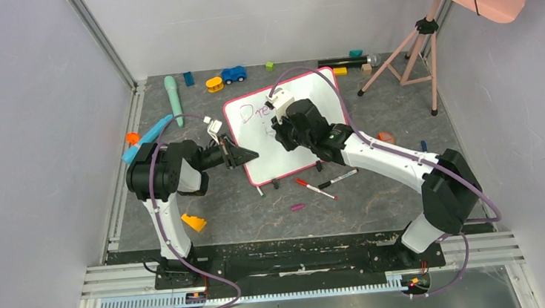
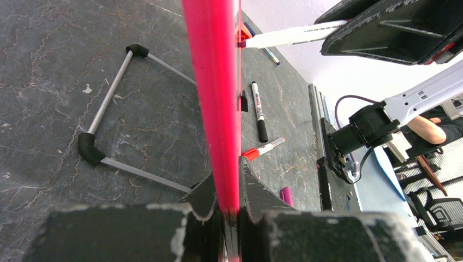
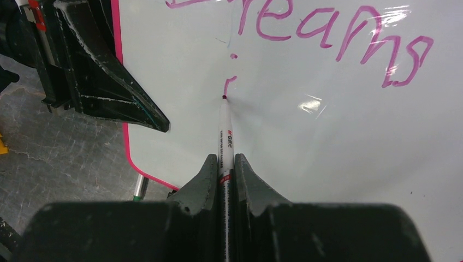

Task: Write a sentence on the whiteboard

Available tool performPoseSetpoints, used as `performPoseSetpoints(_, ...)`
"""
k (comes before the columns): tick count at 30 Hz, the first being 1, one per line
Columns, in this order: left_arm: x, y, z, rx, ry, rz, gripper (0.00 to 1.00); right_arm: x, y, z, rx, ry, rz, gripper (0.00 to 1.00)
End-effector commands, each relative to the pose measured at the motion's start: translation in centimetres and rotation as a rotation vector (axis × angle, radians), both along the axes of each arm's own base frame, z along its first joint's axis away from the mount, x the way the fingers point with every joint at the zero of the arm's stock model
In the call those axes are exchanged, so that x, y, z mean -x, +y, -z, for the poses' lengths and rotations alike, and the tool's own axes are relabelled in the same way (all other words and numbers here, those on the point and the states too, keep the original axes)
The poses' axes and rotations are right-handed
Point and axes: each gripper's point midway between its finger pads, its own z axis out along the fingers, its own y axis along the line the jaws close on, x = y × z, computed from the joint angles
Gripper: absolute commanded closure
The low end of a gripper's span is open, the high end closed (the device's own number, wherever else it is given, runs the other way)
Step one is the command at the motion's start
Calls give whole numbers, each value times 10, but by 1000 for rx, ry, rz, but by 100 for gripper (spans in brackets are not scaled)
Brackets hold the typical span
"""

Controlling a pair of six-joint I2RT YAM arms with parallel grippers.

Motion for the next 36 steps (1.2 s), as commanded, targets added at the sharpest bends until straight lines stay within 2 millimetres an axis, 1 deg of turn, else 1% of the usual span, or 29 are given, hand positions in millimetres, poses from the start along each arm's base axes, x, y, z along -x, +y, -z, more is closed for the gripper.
performPoseSetpoints(1,-12,9,13,-63,-196,-41,98,3,-9,2,7,1,14,100)
performPoseSetpoints(5,-12,9,12,-62,-197,-39,98,2,-6,-7,-10,-11,10,100)
performPoseSetpoints(11,-12,9,13,-63,-193,-40,98,0,6,-43,-79,-54,-29,100)
performPoseSetpoints(15,-12,9,13,-62,-193,-40,98,-3,4,-60,-93,-88,-23,100)
performPoseSetpoints(18,-12,9,13,-62,-194,-40,98,-8,0,-65,-97,-99,-7,100)
performPoseSetpoints(22,-12,9,13,-62,-194,-40,98,-16,-5,-62,-83,-91,25,100)
performPoseSetpoints(27,-12,9,13,-62,-193,-40,98,-22,-8,-56,-68,-83,44,100)
performPoseSetpoints(33,-12,9,13,-62,-191,-40,98,-24,-9,-49,-53,-72,45,100)
performPoseSetpoints(36,-12,9,13,-62,-192,-40,98,-22,-6,-44,-53,-58,27,100)
